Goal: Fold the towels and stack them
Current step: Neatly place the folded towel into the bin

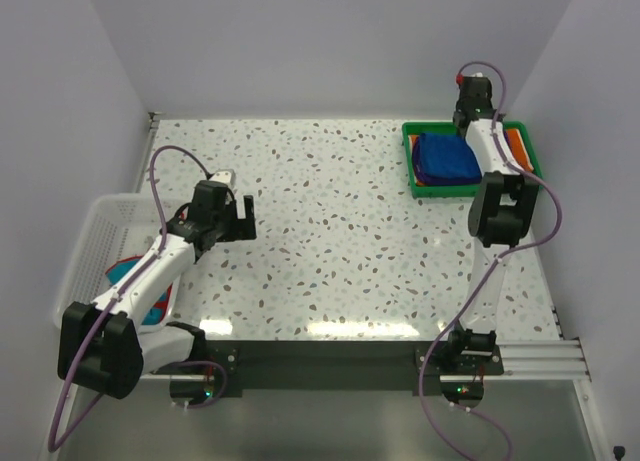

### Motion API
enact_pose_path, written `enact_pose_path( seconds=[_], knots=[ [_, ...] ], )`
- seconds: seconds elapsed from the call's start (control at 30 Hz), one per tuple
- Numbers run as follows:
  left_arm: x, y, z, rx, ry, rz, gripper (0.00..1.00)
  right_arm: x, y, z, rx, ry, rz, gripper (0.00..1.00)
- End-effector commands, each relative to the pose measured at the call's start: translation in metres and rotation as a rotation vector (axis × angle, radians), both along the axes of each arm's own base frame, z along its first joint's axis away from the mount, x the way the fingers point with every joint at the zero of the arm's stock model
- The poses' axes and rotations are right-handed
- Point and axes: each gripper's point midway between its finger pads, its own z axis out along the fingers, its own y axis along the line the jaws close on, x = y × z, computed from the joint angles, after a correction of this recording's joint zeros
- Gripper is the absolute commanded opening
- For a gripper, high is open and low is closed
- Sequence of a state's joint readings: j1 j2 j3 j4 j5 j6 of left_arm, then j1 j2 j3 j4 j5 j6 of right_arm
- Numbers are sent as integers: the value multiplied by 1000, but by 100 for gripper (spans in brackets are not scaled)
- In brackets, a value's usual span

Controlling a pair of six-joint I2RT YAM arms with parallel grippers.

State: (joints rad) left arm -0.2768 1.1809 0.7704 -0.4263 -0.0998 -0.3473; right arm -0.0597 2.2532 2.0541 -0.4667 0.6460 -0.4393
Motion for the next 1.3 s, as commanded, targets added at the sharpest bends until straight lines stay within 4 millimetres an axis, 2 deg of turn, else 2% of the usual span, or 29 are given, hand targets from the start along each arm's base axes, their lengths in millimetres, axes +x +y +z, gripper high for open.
enact_pose_path(
  seconds=[0.0, 0.07, 0.1, 0.13, 0.17, 0.3, 0.33, 0.37, 0.4, 0.43, 0.47, 0.5, 0.53, 0.57, 0.63, 0.67, 0.73, 0.77, 0.8, 1.1, 1.2, 1.27],
  knots=[
    [6, -1, 1, -1, -27, -16, 100, 12, -10, -11, -58, -45, -49, 29],
    [6, 0, 1, 0, -26, -15, 100, 8, -20, -13, -104, -55, -113, 45],
    [6, 0, 0, 0, -24, -13, 100, 7, -24, -17, -126, -58, -143, 66],
    [6, 0, 1, 0, -26, -15, 100, 7, -29, -11, -147, -89, -180, 74],
    [7, 0, 1, 0, -27, -12, 100, -3, -38, -1, -204, -104, -268, 82],
    [8, 1, 1, 3, -27, -8, 100, -16, -47, 33, -253, -186, -388, 89],
    [7, 1, 1, 2, -26, -9, 100, -16, -44, 40, -217, -229, -398, 89],
    [8, 1, 1, 0, -26, -8, 100, -9, -36, 37, -154, -240, -345, 89],
    [8, 1, 2, -2, -29, -7, 100, -11, -30, 30, -115, -214, -317, 88],
    [8, 1, 2, -10, -30, -8, 100, -2, 13, 37, 82, -279, -174, 73],
    [8, 1, 2, -10, -30, -8, 100, -2, 13, 37, 84, -280, -173, 73],
    [8, 1, 2, -9, -28, -8, 100, 6, 37, 20, 186, -257, -73, 69],
    [8, 1, 2, -10, -31, -8, 100, 7, 47, 28, 249, -294, -45, 64],
    [8, 1, 3, -11, -33, -8, 100, 9, 57, 23, 305, -299, -14, 52],
    [8, 1, 3, -12, -32, -8, 100, 14, 78, 14, 432, -316, 33, 37],
    [8, 2, 4, -11, -36, -7, 100, 17, 86, 10, 469, -317, 53, 26],
    [8, 1, 5, -13, -40, -8, 100, 21, 105, -1, 561, -316, 92, 19],
    [8, 2, 5, -11, -40, -8, 100, 23, 107, -6, 576, -313, 99, 16],
    [8, 2, 5, -11, -40, -8, 100, 24, 128, -14, 602, -294, 129, 15],
    [8, 1, 7, -17, -50, -10, 100, 15, 176, -82, 681, -152, 191, 12],
    [8, 1, 7, -22, -49, -11, 100, 9, 196, -97, 695, -113, 228, 11],
    [9, 2, 8, -24, -51, -8, 100, 6, 203, -104, 711, -94, 226, 11]
  ],
)
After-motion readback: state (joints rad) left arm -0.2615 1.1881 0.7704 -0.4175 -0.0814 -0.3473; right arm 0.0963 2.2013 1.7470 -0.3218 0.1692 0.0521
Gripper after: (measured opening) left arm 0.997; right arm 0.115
